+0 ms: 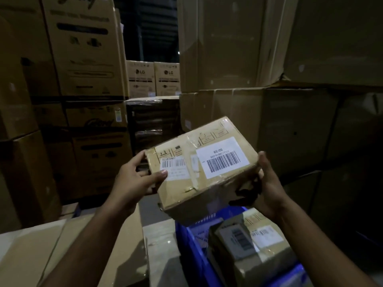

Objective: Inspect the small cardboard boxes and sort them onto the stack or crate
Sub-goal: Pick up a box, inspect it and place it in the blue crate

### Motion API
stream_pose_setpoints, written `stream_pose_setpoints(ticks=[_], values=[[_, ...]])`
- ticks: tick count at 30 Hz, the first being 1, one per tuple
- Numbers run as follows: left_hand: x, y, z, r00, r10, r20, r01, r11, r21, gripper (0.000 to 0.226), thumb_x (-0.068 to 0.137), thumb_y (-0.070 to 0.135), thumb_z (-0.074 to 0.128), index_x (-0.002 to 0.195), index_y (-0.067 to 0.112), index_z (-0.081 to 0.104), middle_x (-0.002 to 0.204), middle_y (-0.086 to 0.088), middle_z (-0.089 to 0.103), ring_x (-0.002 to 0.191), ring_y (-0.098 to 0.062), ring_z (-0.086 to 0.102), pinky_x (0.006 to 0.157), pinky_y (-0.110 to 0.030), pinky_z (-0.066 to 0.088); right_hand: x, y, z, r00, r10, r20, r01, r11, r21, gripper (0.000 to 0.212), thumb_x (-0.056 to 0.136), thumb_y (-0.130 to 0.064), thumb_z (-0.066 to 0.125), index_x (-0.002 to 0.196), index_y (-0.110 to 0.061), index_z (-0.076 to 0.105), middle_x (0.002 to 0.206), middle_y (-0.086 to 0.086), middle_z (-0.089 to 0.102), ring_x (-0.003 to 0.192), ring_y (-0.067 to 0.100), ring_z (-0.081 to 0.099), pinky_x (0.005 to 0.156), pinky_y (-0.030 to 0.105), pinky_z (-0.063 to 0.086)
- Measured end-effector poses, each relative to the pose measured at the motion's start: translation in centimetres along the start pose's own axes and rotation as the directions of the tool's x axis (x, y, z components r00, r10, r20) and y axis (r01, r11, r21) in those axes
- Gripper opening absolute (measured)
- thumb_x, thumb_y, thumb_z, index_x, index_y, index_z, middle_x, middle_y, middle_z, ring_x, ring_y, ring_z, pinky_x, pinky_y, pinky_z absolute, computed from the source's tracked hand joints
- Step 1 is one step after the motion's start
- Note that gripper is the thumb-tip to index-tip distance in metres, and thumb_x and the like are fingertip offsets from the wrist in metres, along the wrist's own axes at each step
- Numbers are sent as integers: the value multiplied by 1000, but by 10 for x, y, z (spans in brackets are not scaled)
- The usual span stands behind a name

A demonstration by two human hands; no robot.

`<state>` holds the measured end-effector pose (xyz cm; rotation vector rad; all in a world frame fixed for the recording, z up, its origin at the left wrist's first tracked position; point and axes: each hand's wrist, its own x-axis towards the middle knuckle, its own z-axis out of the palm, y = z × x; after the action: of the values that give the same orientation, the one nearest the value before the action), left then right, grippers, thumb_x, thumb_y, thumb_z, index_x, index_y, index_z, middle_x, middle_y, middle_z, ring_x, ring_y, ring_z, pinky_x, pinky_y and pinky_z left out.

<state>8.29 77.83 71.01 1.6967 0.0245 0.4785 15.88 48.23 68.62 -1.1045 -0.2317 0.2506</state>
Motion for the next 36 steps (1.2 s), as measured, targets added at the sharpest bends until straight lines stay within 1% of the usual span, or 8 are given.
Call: stream_pose_setpoints(ticks=[4, 9, 14, 16, 19, 23, 29, 36], values=[[25, 4, 22, 998, 40, 48, -43, 998, 53, 55, 80, 10, 77, 114, 49, 57, 108, 3, 74, 96, -14, 73, 67, -37, 62, 20, -5, -14, 997, -47, -55, 40, 991, -128, 60, 87, -63, 51, 129, -21, 61, 119, 12, 73, 107, 34, 70, 82, 53, 60], [78, -6, 66, 999, 1, 33, -3, 997, 77, 54, 78, 10, 81, 124, 31, 63, 105, 5, 72, 87, -12, 73, 57, -30, 60, 74, -1, -52, 973, -42, -226, -12, 973, -230, 72, 83, -74, 51, 138, -27, 54, 126, 10, 68, 114, 33, 64, 72, 50, 61], [115, -51, 109, 984, -153, 87, 142, 982, 125, 39, 80, 13, 81, 117, 17, 68, 103, -4, 75, 81, -17, 76, 59, -35, 61, 134, 12, -115, 951, 52, -306, -124, 967, -222, 56, 91, -66, 50, 128, -25, 61, 115, 10, 73, 112, 29, 66, 97, 57, 51], [118, -76, 125, 969, -226, 96, 207, 962, 179, 33, 80, 13, 80, 111, 12, 69, 96, -7, 75, 78, -22, 76, 56, -35, 61, 145, 26, -138, 943, 154, -296, -229, 945, -236, 43, 93, -61, 52, 119, -28, 62, 117, 13, 67, 113, 34, 62, 95, 61, 51], [117, -110, 142, 941, -329, 78, 304, 925, 228, 21, 81, 11, 80, 98, 10, 68, 85, -7, 73, 71, -21, 72, 53, -35, 61, 154, 47, -164, 916, 163, -366, -343, 792, -506, 54, 94, -60, 49, 128, -20, 57, 127, 16, 56, 112, 38, 58, 81, 58, 59], [117, -144, 147, 898, -437, 47, 413, 876, 249, 19, 81, 9, 79, 85, 14, 61, 91, -16, 72, 80, -30, 74, 66, -48, 63, 158, 60, -181, 963, 29, -268, -267, 239, -934, 82, 83, -79, 27, 107, -14, 70, 104, 11, 70, 95, 30, 67, 90, 53, 55], [104, -182, 168, 884, -468, 10, 423, 808, 409, 13, 83, 9, 75, 83, 16, 64, 86, -13, 74, 71, -29, 75, 63, -45, 63, 164, 78, -207, 954, 173, -245, -270, 143, -952, 43, 96, -54, 52, 91, -17, 73, 89, 3, 75, 87, 22, 72, 90, 50, 56], [100, -194, 165, 888, -458, -34, 417, 774, 476, 18, 85, 15, 72, 80, 27, 59, 88, -6, 74, 70, -23, 74, 67, -42, 63, 170, 87, -207, 953, 187, -240, -262, 103, -960, 48, 93, -61, 51, 98, -20, 75, 89, 0, 76, 85, 18, 73, 89, 45, 57]])
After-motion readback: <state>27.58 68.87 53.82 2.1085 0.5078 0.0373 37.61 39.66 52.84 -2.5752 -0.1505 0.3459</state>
